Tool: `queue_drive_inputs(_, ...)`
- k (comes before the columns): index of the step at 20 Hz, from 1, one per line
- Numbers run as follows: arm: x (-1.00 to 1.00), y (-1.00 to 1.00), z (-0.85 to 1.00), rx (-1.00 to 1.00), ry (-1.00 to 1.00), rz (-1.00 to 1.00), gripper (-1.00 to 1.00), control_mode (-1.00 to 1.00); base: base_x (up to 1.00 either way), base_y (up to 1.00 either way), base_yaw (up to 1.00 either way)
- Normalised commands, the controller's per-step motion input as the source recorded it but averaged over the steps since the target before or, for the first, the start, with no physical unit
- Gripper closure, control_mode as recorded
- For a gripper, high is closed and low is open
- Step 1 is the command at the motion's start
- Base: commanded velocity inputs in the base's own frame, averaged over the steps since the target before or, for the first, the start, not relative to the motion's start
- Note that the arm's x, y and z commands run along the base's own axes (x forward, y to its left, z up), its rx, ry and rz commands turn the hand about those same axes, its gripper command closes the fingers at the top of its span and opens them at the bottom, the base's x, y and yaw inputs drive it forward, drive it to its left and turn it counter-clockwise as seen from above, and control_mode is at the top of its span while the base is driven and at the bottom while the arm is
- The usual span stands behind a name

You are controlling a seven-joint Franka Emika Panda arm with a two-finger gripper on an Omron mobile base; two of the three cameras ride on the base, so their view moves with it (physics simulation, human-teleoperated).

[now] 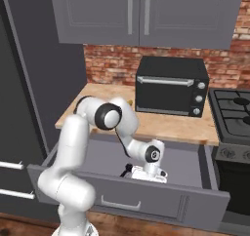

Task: Pick the dish brush from the drawer and place it on the counter.

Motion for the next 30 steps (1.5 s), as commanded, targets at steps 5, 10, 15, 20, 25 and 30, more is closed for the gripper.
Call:
queue_drive_inputs(5, -0.93, -0.30, 0.28, 0.03, -0.02, 0.07, -1.00, -1.00, 0.00, 0.00, 0.00)
queue_drive_inputs(10, -0.16, -0.02, 0.98, 0.04, -0.14, 0.00, -1.00, -1.00, 0.00, 0.00, 0.00)
queue_drive_inputs(15, 0.01, 0.20, 1.00, 0.00, -0.08, -0.03, -1.00, -1.00, 0.00, 0.00, 0.00)
queue_drive_inputs(20, 0.13, 0.54, 0.92, -0.01, 0.00, -0.07, -1.00, -1.00, 0.00, 0.00, 0.00)
queue_drive_inputs(25, 0.00, 0.97, 0.11, -0.14, 0.00, -0.25, -1.00, -1.00, 0.00, 0.00, 0.00)
queue_drive_inputs(30, 0.23, 0.93, -0.33, -0.09, -0.03, -0.36, -1.00, -1.00, 0.00, 0.00, 0.00)
